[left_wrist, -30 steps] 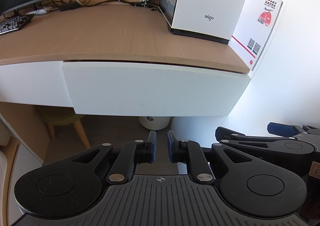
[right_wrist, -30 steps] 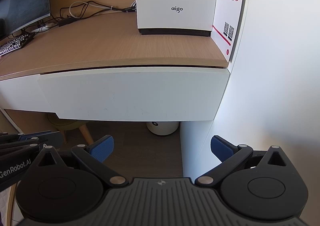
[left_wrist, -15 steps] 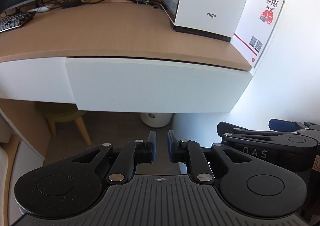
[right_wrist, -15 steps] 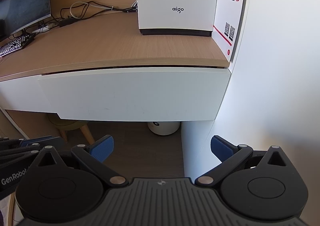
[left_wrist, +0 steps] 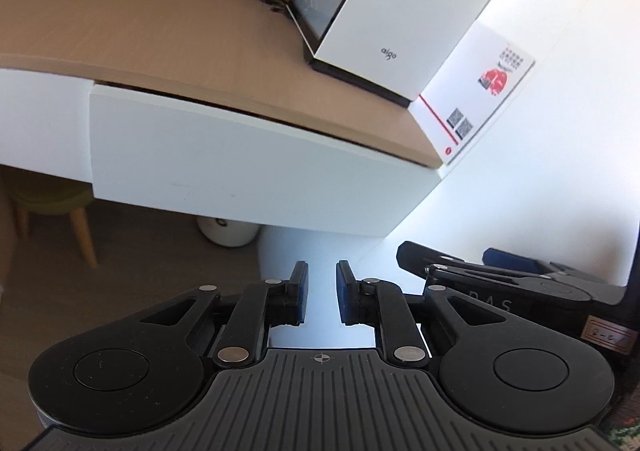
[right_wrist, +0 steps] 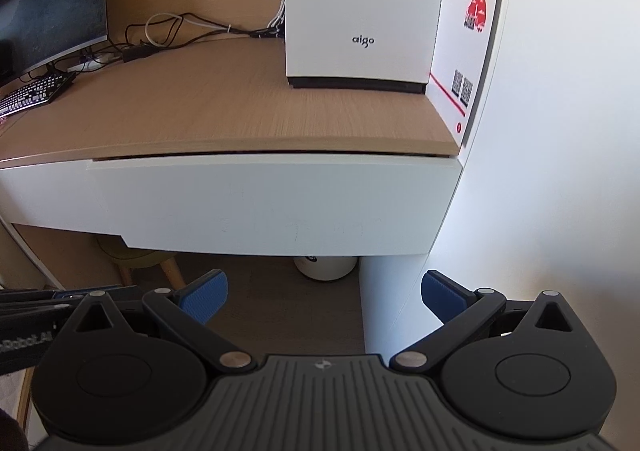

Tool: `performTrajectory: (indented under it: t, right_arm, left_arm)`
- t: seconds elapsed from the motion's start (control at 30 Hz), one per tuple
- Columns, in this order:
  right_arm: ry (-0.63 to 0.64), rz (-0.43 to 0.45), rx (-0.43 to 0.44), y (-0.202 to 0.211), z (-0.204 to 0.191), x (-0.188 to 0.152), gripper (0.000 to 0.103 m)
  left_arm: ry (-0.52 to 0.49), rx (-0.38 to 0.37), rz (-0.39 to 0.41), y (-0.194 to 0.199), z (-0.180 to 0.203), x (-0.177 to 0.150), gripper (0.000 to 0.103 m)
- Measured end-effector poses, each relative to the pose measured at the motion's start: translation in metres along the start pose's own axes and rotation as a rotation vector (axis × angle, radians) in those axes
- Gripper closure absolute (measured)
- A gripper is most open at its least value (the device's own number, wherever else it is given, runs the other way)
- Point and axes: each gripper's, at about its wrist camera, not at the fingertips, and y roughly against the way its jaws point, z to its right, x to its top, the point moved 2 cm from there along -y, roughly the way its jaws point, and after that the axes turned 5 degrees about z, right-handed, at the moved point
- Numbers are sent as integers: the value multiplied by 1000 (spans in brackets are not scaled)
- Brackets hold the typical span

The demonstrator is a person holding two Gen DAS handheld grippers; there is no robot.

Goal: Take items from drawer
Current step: 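Grip the drawer front with the left tool and pull it open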

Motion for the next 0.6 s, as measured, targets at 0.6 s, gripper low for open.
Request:
performTrajectory:
  t: [0.6]
  right_arm:
    - [-141,32,-83,-12,-22,34,0]
  left_arm:
    - [-64,270,80,33,-91,45,87]
